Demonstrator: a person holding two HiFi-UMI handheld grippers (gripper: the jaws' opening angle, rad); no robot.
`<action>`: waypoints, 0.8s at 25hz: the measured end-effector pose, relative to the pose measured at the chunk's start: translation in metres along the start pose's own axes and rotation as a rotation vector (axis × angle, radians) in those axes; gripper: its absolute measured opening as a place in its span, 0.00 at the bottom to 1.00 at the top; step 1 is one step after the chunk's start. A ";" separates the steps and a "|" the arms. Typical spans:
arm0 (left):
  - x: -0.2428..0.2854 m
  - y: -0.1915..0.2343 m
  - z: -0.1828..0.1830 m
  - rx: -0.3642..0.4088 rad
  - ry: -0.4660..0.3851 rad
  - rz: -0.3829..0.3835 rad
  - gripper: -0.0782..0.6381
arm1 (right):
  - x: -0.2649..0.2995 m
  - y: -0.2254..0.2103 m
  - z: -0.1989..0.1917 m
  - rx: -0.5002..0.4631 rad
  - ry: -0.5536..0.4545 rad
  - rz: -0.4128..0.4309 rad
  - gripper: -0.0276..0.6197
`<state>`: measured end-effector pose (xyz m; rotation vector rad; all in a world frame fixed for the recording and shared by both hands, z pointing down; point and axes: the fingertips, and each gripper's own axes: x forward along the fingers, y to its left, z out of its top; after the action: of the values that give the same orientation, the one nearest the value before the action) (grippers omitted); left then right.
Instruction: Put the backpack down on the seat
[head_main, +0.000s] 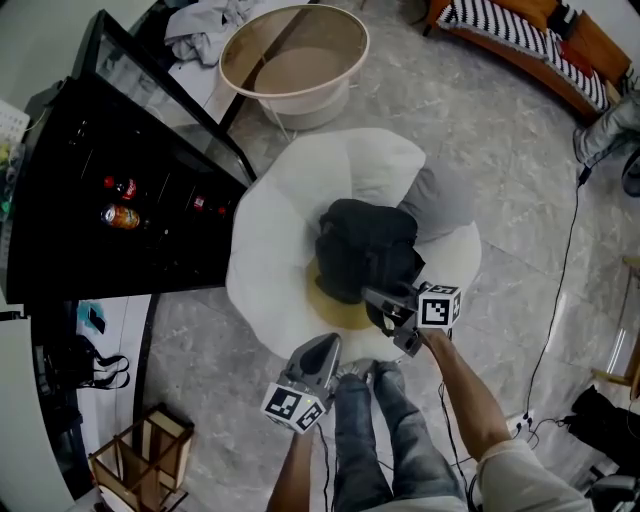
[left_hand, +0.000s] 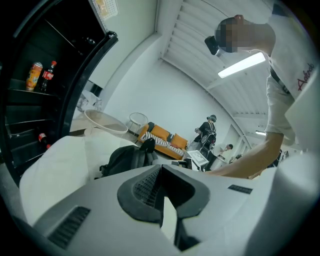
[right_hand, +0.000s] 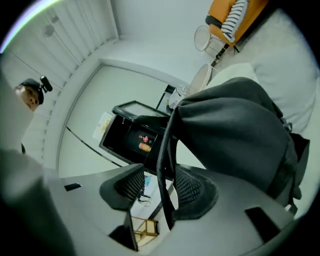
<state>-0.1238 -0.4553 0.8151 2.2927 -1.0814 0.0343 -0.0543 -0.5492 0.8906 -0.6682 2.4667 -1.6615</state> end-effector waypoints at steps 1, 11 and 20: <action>0.002 -0.001 -0.001 0.002 0.005 -0.002 0.15 | -0.004 -0.001 -0.006 -0.025 0.020 -0.018 0.34; 0.029 -0.024 -0.017 0.011 0.034 -0.048 0.15 | -0.033 -0.002 -0.018 -0.211 -0.017 -0.182 0.14; 0.044 -0.049 -0.015 0.022 0.044 -0.079 0.15 | -0.050 0.014 -0.025 -0.347 -0.003 -0.275 0.12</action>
<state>-0.0564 -0.4536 0.8139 2.3419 -0.9721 0.0650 -0.0220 -0.5028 0.8801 -1.0917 2.7949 -1.3051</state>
